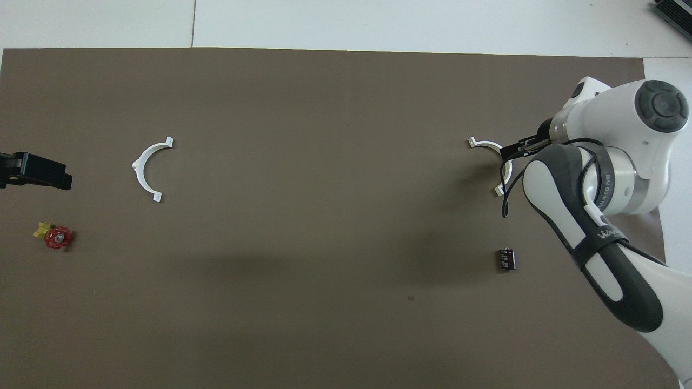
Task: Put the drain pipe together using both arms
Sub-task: 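Reach the right gripper to the white clamp half and grasp it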
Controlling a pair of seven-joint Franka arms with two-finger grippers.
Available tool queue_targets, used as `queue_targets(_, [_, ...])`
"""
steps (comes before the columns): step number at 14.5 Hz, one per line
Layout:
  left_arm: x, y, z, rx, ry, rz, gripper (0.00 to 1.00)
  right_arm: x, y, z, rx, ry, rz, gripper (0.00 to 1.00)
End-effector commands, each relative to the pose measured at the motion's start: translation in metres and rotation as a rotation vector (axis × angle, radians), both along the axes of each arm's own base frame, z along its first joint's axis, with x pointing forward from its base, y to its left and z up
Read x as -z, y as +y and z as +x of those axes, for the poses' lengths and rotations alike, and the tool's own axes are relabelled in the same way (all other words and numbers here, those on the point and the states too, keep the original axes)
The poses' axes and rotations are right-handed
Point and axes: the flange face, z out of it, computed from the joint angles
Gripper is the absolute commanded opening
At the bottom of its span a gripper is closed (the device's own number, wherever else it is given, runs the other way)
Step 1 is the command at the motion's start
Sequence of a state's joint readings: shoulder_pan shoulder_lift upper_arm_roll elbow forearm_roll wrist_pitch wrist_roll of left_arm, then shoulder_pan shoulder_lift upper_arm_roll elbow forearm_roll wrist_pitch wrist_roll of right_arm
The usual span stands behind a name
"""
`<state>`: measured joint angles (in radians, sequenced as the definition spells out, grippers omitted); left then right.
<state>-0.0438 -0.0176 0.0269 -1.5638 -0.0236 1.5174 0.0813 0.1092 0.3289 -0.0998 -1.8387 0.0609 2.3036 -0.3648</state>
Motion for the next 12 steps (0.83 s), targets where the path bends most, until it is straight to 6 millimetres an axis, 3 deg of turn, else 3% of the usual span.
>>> queue_targets(1, [-0.002, 0.001, -0.010, -0.009, 0.005, 0.007, 1.00, 0.023, -0.008, -0.004, -0.113, -0.031, 0.006, 1.00])
queue_targets(5, [-0.002, 0.001, -0.010, -0.009, 0.005, 0.007, 1.00, 0.073, -0.020, -0.001, -0.138, -0.033, 0.024, 0.91])
queue_targets(8, [-0.001, -0.009, -0.009, 0.004, 0.002, 0.007, 1.00, 0.085, -0.016, 0.004, -0.141, -0.064, 0.030, 0.84])
queue_targets(9, [-0.001, -0.009, -0.009, 0.006, 0.005, 0.010, 1.00, 0.086, -0.018, 0.004, -0.155, -0.063, 0.027, 0.71])
queue_targets(10, [0.000, -0.010, -0.011, 0.006, 0.013, 0.010, 1.00, 0.085, -0.019, 0.005, -0.177, -0.067, 0.022, 0.28])
queue_targets(11, [-0.001, -0.008, -0.011, 0.002, 0.011, 0.009, 1.00, 0.083, -0.020, 0.006, -0.179, -0.070, 0.022, 0.00])
queue_targets(12, [0.001, -0.009, -0.010, 0.004, 0.002, 0.010, 1.00, 0.083, -0.020, 0.006, -0.169, -0.070, 0.024, 0.00])
